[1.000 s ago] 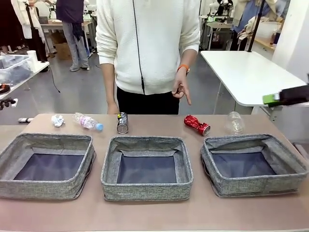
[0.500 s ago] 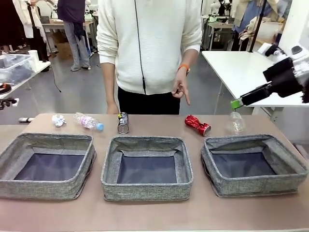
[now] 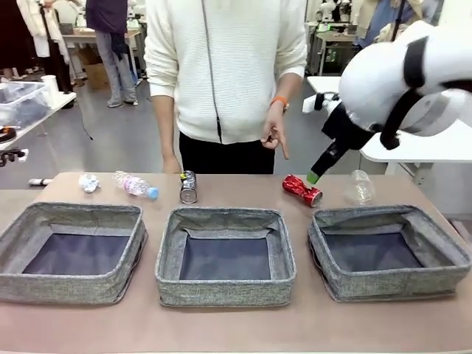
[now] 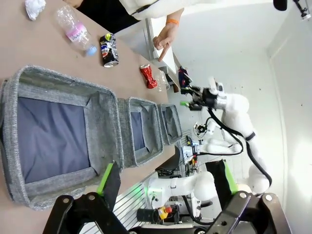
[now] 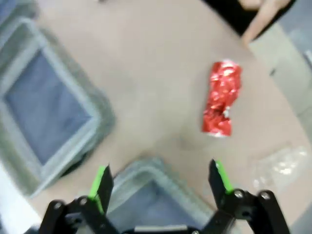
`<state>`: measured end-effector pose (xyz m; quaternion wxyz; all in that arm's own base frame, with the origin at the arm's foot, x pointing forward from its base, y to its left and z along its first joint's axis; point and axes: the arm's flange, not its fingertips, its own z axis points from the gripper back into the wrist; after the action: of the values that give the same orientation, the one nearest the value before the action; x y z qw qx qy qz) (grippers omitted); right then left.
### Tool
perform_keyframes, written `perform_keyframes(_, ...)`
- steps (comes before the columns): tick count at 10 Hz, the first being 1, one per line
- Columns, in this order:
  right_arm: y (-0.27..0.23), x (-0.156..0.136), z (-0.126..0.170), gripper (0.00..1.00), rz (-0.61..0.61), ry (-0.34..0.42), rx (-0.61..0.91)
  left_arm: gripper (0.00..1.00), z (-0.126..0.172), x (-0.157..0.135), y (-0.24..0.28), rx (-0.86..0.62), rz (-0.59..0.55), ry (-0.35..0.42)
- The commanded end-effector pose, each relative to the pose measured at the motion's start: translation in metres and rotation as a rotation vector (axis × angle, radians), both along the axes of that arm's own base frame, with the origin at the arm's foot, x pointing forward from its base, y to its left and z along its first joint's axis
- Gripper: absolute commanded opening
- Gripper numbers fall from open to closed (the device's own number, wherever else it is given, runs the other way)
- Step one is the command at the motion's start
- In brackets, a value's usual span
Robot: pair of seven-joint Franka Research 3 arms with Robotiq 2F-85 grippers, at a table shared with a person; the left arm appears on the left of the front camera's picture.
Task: Sort the waste into the appropriate baskets.
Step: Pick up the waste item pointed out by the person.
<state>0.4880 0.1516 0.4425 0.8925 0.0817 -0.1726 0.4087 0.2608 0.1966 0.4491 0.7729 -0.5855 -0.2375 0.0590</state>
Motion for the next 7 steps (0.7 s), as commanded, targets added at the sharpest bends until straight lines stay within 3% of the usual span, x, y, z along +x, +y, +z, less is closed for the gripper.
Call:
perform_keyframes(1,0.014,0.056,-0.010,1.00,-0.070,0.026,-0.092,1.00,0.001,0.000,0.000,-0.007,-0.002,-0.029)
perform_keyframes(3,0.021,0.086,-0.042,1.00,-0.103,-0.040,-0.123,1.00,0.001,0.000,0.000,-0.007,-0.002,-0.029)
perform_keyframes(4,0.021,0.100,-0.063,1.00,-0.125,-0.120,-0.113,1.00,0.001,0.000,0.000,-0.007,-0.002,-0.029)
perform_keyframes(5,0.019,0.113,-0.080,1.00,-0.148,-0.139,-0.117,1.00,0.001,0.000,0.000,-0.007,-0.002,-0.029)
perform_keyframes(7,0.018,0.120,-0.105,1.00,-0.126,-0.090,-0.094,1.00,0.001,0.000,0.000,-0.007,-0.002,-0.029)
